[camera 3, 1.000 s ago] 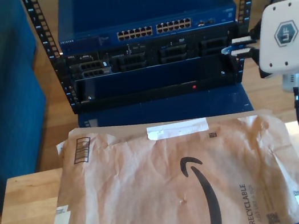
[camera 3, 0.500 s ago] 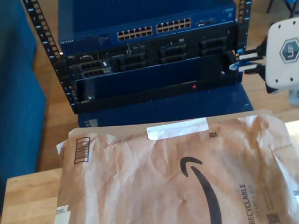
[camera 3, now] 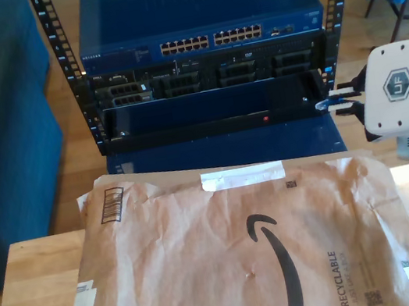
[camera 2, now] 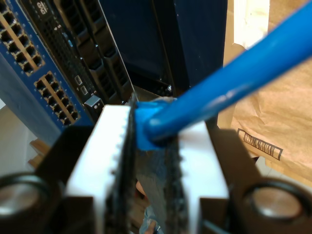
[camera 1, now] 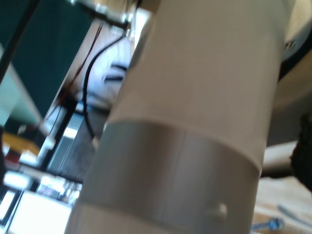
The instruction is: Grab the cable and plug it in
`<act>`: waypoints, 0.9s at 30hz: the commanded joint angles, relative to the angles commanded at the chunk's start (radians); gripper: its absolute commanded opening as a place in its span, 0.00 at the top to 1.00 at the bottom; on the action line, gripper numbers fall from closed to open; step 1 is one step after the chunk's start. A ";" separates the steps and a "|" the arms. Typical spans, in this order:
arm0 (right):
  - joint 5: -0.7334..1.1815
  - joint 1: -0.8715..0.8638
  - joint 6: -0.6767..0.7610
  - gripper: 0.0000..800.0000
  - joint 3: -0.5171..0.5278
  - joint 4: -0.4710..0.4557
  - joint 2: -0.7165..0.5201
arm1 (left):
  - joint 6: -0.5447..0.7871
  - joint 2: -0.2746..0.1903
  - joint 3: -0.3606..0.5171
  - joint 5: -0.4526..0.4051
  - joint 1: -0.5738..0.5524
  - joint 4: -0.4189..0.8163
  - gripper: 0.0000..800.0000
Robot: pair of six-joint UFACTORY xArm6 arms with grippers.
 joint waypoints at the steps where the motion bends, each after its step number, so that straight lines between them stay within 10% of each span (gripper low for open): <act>1: 0.000 0.000 0.000 1.00 0.000 0.000 0.000 | 0.005 -0.018 0.018 -0.029 0.006 0.000 0.00; 14: -0.002 0.002 0.000 1.00 0.003 0.002 0.008 | 0.207 -0.066 0.094 -0.169 0.127 -0.008 0.00; 27: -0.041 0.000 0.000 1.00 -0.015 0.005 0.028 | 0.249 -0.068 0.279 -0.517 0.196 -0.006 0.00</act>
